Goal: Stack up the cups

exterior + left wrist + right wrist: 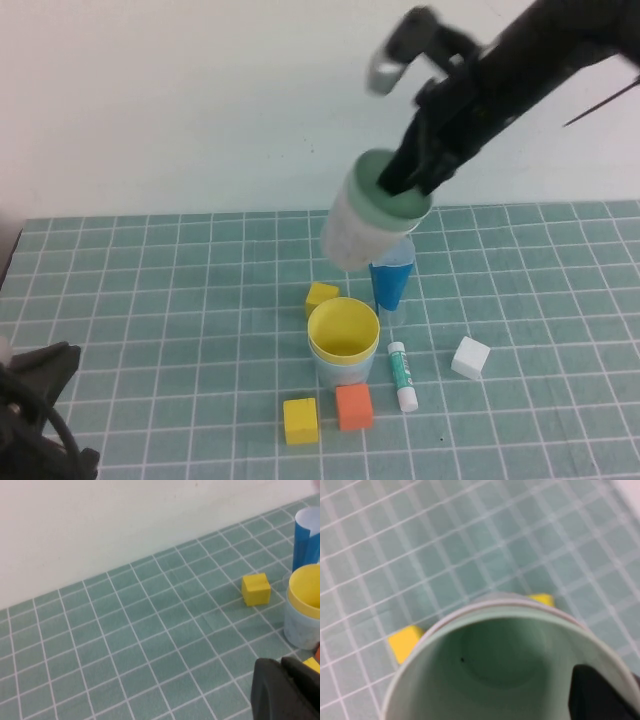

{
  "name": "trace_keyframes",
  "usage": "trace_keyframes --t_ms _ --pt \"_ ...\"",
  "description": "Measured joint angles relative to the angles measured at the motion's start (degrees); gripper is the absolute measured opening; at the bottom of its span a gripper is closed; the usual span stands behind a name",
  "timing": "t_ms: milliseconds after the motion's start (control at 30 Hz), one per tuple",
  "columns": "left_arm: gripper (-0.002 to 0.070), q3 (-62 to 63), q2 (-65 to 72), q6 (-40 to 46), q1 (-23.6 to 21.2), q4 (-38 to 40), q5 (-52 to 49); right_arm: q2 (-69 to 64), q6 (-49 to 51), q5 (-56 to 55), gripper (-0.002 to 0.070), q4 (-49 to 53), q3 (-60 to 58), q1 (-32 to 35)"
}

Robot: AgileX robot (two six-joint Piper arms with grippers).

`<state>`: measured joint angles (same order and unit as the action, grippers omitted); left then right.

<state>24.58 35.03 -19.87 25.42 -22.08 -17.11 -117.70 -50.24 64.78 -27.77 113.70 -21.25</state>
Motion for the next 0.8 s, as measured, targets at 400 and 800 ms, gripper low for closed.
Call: trace_keyframes --t_ms 400,800 --pt "-0.0001 0.00 -2.24 0.00 0.00 0.00 -1.11 -9.87 1.25 -1.08 0.0033 8.18 0.00 -7.51" --pt "-0.0001 0.00 -2.24 -0.07 0.00 0.00 -1.48 -11.13 2.65 -2.65 0.0103 8.91 0.00 -7.51"
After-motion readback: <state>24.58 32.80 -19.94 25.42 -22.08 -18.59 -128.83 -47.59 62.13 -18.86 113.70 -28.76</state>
